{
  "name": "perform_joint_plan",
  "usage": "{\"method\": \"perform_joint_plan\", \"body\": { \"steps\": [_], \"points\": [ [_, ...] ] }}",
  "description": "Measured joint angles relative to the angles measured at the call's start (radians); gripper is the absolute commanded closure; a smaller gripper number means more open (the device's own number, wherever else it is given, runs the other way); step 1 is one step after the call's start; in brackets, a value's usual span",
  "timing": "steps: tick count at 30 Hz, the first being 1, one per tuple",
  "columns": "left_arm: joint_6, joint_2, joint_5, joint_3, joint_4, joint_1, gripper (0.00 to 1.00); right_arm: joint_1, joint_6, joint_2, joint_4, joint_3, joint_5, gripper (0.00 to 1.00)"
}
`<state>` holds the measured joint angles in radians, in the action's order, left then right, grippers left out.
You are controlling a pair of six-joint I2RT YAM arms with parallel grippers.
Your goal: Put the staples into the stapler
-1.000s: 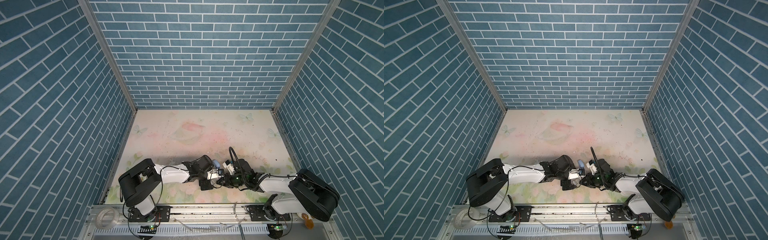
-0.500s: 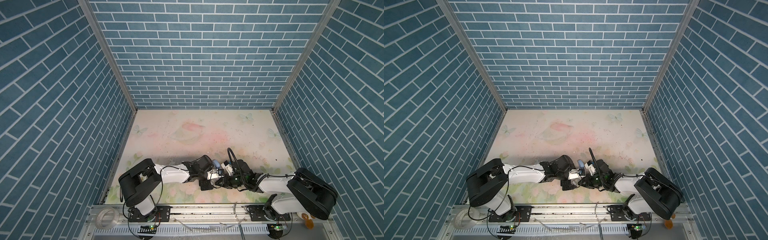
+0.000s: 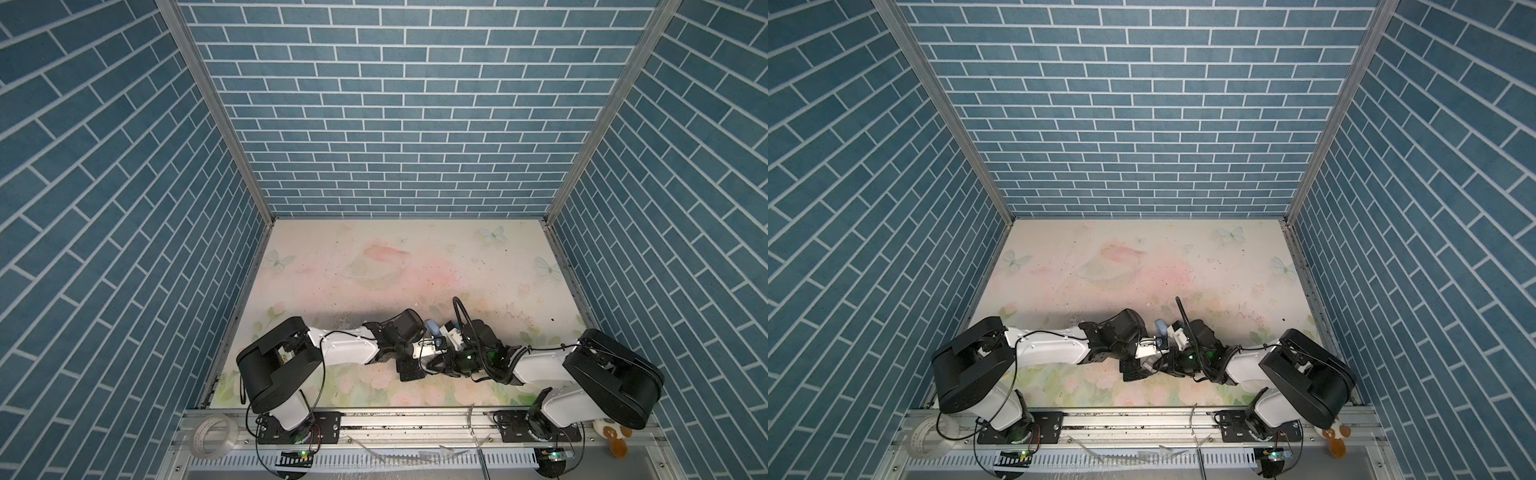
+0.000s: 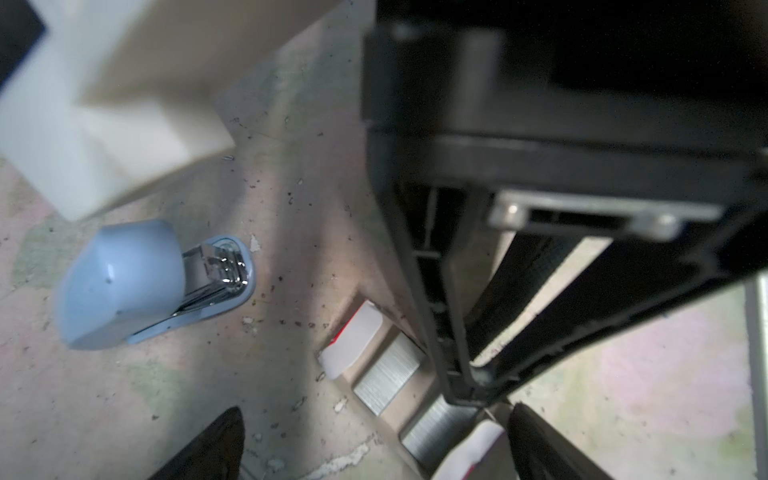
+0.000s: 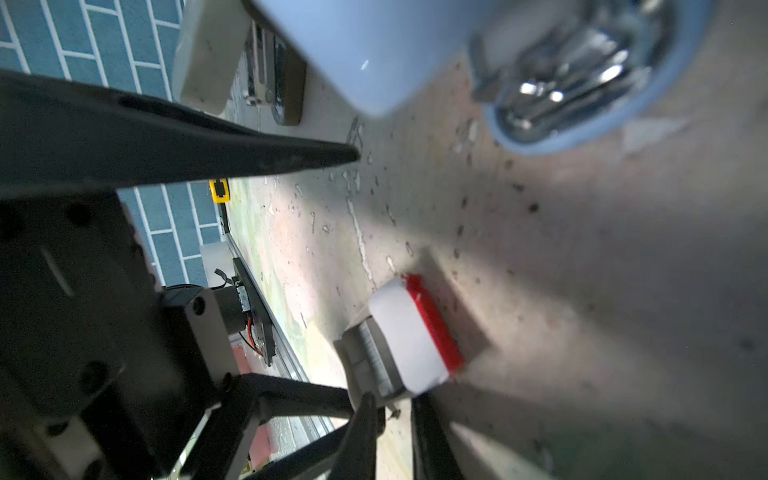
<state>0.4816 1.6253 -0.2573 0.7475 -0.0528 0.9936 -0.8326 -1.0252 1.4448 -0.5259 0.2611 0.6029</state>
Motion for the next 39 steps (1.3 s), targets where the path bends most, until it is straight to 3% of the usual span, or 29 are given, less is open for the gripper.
{"method": "perform_joint_plan", "body": {
  "steps": [18,27,33,39],
  "points": [
    [0.013,-0.040,-0.021,0.010,-0.101,0.002,0.00,-0.021,0.000,-0.031,0.019,0.000,-0.048,0.78],
    [0.085,-0.115,-0.049,0.157,-0.300,-0.033,0.00,-0.019,0.013,-0.264,0.187,0.001,-0.126,0.72],
    [0.121,-0.140,-0.057,0.307,-0.444,-0.163,0.01,-0.011,0.027,-0.426,0.343,0.002,-0.201,0.72],
    [0.043,-0.110,0.024,0.403,-0.541,-0.247,0.00,0.000,0.047,-0.608,0.503,0.003,-0.305,0.72]
  ]
}}
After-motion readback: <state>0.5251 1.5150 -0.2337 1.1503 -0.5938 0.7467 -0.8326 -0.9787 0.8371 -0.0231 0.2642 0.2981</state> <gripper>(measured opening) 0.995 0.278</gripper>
